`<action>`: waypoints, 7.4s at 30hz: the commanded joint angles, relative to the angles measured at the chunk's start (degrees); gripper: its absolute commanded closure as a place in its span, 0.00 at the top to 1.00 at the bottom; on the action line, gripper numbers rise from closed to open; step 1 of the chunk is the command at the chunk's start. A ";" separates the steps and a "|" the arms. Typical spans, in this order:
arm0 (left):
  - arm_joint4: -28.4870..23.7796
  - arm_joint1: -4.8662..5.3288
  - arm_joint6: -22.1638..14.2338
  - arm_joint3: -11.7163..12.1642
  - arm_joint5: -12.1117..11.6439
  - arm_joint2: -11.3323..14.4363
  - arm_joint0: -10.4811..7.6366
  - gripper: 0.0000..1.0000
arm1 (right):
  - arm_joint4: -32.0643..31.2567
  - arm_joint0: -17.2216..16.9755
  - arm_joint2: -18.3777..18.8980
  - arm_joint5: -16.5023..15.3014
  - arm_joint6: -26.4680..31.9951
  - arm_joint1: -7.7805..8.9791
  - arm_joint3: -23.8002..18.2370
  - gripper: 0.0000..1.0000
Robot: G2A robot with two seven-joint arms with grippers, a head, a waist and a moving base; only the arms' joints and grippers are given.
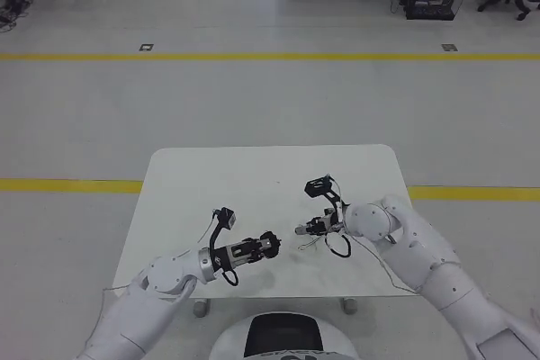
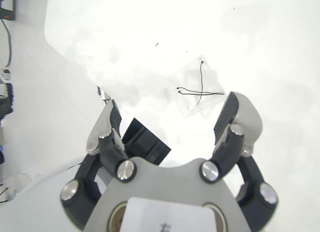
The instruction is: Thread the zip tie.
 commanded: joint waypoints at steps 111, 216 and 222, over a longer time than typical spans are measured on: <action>0.00 0.00 0.00 0.00 0.00 0.00 0.00 0.00 | -15.37 9.38 -16.49 4.90 -2.69 -14.26 28.34 0.16; -8.98 -1.54 15.76 2.44 12.47 6.86 -0.46 0.00 | -33.07 -26.22 11.60 -19.32 -56.51 -2.45 -13.31 0.00; -8.72 -1.55 16.94 2.22 12.70 6.80 -0.41 0.00 | -33.42 -25.87 11.01 -19.32 -57.33 -2.18 -13.37 0.00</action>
